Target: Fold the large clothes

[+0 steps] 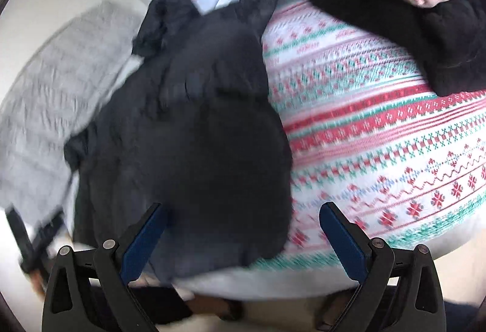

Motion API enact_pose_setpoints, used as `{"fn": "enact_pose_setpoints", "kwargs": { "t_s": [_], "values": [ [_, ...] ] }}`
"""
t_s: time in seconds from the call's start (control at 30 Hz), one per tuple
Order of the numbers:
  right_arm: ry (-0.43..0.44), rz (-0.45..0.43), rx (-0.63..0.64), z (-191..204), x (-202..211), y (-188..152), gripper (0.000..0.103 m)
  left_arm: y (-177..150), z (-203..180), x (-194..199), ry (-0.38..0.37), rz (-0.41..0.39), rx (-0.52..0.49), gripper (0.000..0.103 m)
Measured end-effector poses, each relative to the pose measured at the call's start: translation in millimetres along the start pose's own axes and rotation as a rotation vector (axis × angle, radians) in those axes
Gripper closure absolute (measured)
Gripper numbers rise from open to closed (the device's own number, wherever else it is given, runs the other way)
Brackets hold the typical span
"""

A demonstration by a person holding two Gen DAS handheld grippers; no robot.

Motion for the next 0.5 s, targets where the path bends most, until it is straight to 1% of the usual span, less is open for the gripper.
{"fn": "enact_pose_setpoints", "kwargs": {
  "t_s": [0.07, 0.13, 0.2, 0.23, 0.27, 0.3, 0.33, 0.37, 0.4, 0.43, 0.47, 0.5],
  "values": [
    [-0.066, 0.012, 0.094, -4, 8, -10, 0.002, -2, 20, -6, 0.01, 0.013, 0.014, 0.0],
    [-0.13, 0.053, 0.184, -5, 3, -25, 0.002, -6, 48, -15, 0.045, 0.035, 0.06, 0.0],
    [-0.198, 0.1, 0.268, 1, -17, -37, 0.002, -11, 63, -22, 0.063, 0.053, 0.086, 0.0],
    [-0.208, 0.107, 0.263, 2, -24, -35, 0.002, -14, 70, -27, 0.085, 0.06, 0.096, 0.0],
    [-0.221, 0.107, 0.231, 2, -35, -32, 0.003, -16, 73, -30, 0.098, 0.068, 0.1, 0.0],
    [-0.224, 0.095, 0.211, 3, -38, -30, 0.013, -20, 75, -35, 0.107, 0.085, 0.105, 0.0],
    [-0.222, 0.071, 0.195, 6, -42, -26, 0.021, -23, 75, -40, 0.1, 0.104, 0.11, 0.0],
    [-0.225, 0.06, 0.207, 11, -44, -23, 0.056, -27, 73, -46, 0.083, 0.126, 0.114, 0.0],
    [-0.284, 0.039, 0.218, 10, -41, -18, 0.1, -28, 73, -48, 0.082, 0.132, 0.114, 0.0],
    [-0.36, -0.014, 0.227, 7, -32, -11, 0.099, -29, 74, -50, 0.094, 0.136, 0.11, 0.0],
    [-0.445, -0.103, 0.259, 8, -13, -2, 0.099, -29, 75, -52, 0.103, 0.137, 0.106, 0.0],
    [-0.498, -0.164, 0.276, 10, 5, 5, 0.099, -30, 76, -52, 0.106, 0.136, 0.105, 0.0]
  ]
}}
Point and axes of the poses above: each gripper's, at about its wrist camera, not at the fingertips, and x roughly against the way its jaws point, z to its left, y to its top, the point moved 10 cm from there along -x, roughly the way its jaws point, and after that the axes turned 7 degrees about y, right-handed, at the moved point
